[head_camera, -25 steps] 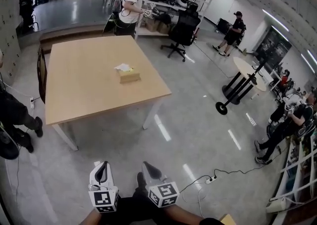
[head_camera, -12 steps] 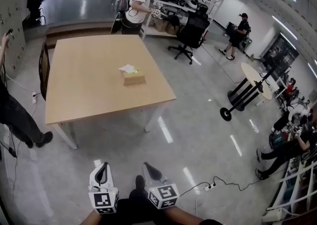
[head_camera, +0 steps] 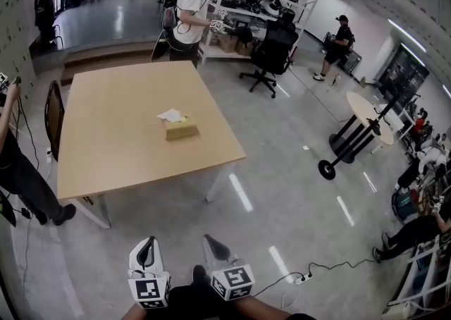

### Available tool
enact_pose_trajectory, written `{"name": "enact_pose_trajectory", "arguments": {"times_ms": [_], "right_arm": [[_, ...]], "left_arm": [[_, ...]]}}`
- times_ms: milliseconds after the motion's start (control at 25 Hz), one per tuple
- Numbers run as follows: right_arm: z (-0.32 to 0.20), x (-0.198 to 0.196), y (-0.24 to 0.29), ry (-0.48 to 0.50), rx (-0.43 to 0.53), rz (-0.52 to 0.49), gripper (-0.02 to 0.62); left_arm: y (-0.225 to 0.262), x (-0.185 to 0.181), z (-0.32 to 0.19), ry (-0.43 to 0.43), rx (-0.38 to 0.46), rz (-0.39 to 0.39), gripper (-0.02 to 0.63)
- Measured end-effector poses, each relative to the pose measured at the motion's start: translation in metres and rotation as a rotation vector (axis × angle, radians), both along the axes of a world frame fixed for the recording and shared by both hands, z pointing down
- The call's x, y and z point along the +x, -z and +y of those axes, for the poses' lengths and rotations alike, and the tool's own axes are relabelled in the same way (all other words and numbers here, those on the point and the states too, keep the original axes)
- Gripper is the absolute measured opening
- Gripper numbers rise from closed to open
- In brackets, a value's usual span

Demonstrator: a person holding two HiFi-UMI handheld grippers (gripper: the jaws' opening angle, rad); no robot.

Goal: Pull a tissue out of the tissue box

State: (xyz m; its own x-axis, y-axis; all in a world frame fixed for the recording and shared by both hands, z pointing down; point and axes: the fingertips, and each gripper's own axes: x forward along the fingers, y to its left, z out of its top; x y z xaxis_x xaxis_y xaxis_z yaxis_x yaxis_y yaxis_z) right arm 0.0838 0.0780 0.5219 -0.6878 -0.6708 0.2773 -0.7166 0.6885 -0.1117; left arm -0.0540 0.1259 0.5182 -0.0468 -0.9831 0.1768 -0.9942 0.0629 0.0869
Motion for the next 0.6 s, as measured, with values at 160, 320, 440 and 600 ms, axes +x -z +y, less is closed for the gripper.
{"name": "enact_pose_trajectory", "arguments": {"times_ms": [160,320,440,600], "right_arm": [[-0.032,0.011,0.008,0.025,0.013,-0.015,-0.009],[-0.06,0.026,0.01,0.043,0.028,-0.03,-0.009],[-0.077,0.035,0.009,0.053,0.034,-0.039,-0.009],[-0.094,0.045,0.006,0.056,0.033,-0.055,-0.009]], "left_arm": [[0.002,0.013,-0.028,0.022,0.001,-0.006,0.018],[0.002,0.028,-0.054,0.036,0.001,-0.014,0.018],[0.005,0.039,-0.071,0.039,0.006,-0.028,0.018],[0.006,0.049,-0.084,0.038,0.004,-0.05,0.018]]}}
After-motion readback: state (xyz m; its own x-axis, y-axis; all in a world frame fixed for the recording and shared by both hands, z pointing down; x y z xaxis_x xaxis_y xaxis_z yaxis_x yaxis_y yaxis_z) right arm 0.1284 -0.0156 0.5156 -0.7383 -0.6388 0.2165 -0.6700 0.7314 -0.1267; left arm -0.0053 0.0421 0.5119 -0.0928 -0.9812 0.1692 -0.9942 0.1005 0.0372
